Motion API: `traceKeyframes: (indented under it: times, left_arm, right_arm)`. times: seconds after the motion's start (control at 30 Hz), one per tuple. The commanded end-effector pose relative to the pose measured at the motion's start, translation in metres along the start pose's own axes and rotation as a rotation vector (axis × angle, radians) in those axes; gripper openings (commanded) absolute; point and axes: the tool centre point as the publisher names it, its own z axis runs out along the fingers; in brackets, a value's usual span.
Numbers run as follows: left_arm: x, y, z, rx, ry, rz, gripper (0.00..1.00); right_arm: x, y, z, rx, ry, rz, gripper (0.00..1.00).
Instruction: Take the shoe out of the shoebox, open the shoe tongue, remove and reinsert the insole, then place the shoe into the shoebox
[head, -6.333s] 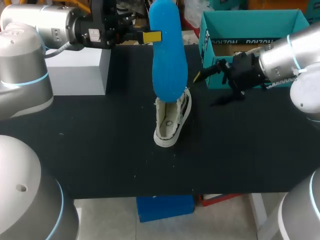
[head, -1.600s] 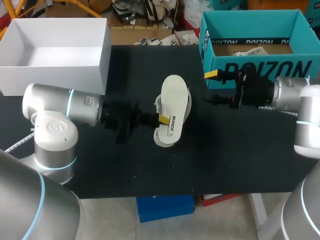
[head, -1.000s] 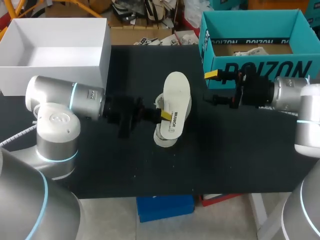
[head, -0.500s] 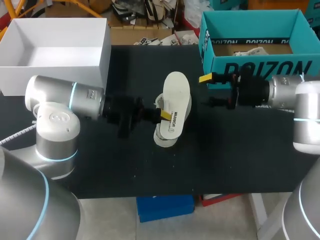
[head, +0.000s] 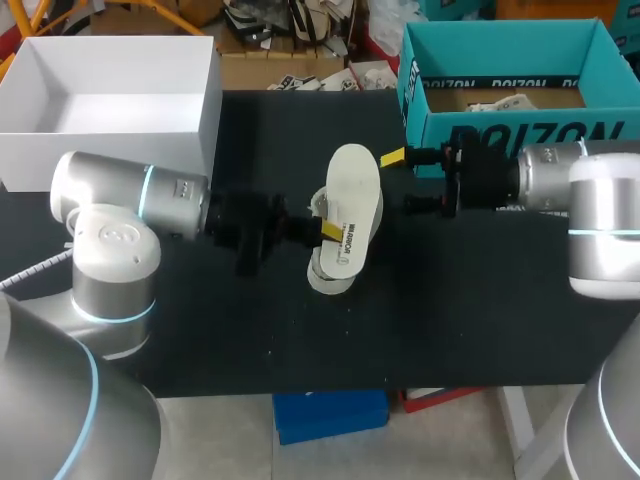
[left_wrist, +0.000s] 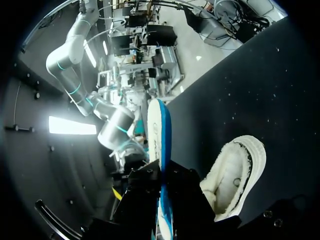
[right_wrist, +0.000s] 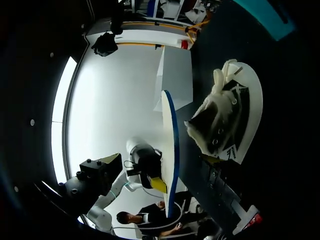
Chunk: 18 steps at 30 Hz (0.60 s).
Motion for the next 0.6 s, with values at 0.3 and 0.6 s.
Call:
traceKeyframes:
  times: [0.3, 0.6]
  left_arm:
    - [0.0, -0.001, 0.001, -0.005, 0.003, 0.002, 0.0]
    - [0.0, -0.001, 0.001, -0.005, 0.003, 0.002, 0.0]
  right_arm:
    - [-0.01, 0.0, 0.028, 0.002, 0.02, 0.003, 0.62]
    - [-0.017, -0.004, 0.035, 0.014, 0.023, 0.012, 0.52]
